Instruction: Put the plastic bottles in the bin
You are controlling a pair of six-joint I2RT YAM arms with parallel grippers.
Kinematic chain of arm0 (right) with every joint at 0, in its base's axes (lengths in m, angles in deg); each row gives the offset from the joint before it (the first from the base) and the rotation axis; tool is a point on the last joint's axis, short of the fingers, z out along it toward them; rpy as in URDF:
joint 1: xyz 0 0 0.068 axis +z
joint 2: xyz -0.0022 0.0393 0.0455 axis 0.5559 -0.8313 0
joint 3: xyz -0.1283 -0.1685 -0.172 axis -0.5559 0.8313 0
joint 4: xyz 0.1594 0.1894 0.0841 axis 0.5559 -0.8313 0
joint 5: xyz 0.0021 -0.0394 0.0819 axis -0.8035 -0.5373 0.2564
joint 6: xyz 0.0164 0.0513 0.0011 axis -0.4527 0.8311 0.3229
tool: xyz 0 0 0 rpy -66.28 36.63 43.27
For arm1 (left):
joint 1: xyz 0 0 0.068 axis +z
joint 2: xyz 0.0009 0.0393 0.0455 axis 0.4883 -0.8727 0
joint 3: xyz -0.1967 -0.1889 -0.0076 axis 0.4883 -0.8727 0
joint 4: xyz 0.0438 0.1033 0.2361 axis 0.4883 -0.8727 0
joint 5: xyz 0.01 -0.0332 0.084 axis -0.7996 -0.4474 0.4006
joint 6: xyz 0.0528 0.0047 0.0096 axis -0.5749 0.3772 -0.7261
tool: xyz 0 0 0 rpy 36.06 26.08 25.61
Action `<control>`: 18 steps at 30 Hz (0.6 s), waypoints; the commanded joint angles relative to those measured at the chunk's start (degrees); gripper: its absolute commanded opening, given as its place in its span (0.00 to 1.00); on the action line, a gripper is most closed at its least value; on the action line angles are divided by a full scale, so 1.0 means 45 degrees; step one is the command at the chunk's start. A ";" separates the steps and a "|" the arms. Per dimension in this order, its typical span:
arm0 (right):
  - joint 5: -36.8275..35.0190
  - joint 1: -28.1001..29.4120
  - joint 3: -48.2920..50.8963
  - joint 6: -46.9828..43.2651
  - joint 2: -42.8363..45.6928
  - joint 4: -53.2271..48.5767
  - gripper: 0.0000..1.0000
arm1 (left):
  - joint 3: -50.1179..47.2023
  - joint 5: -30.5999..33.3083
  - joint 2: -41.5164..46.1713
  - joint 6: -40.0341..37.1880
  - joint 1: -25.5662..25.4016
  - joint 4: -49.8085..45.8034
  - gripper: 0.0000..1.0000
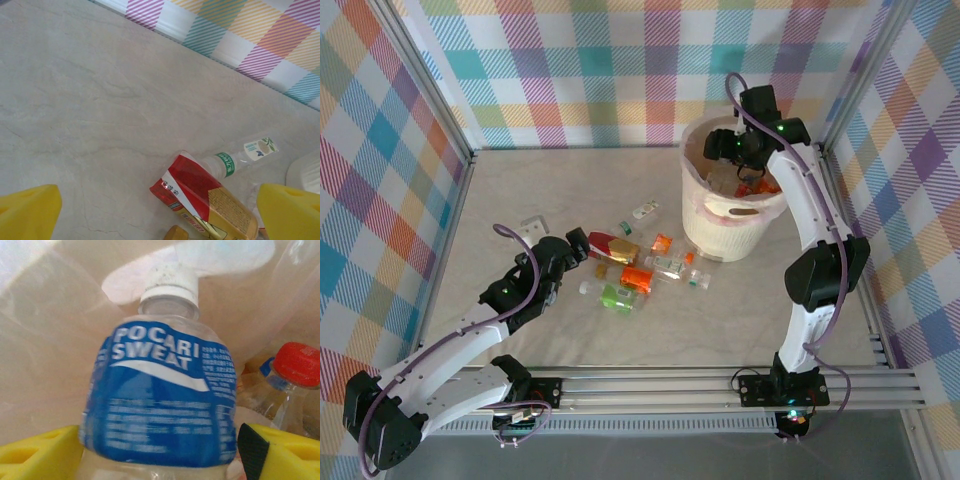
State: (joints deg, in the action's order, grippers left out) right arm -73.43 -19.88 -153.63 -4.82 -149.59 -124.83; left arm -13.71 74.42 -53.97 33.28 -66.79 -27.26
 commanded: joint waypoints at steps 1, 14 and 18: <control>0.0242 -0.0040 0.0436 -0.0119 -0.0060 -0.0256 0.85 | 0.0481 0.0431 -0.0008 0.0208 0.0125 -0.0454 1.00; 0.3060 -0.0040 0.0293 0.0100 0.0741 0.0296 0.89 | 0.0588 0.0437 -0.0107 0.0151 0.0144 -0.0642 1.00; 0.3561 -0.0040 0.0361 0.0307 0.1164 0.0561 0.91 | 0.0619 0.0358 -0.0128 0.0130 0.0144 -0.0659 1.00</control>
State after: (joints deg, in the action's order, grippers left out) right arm -62.21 -20.08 -151.99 -4.36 -148.02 -124.33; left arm -12.81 75.21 -54.32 33.65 -66.57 -28.90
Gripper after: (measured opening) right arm 0.908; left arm 0.999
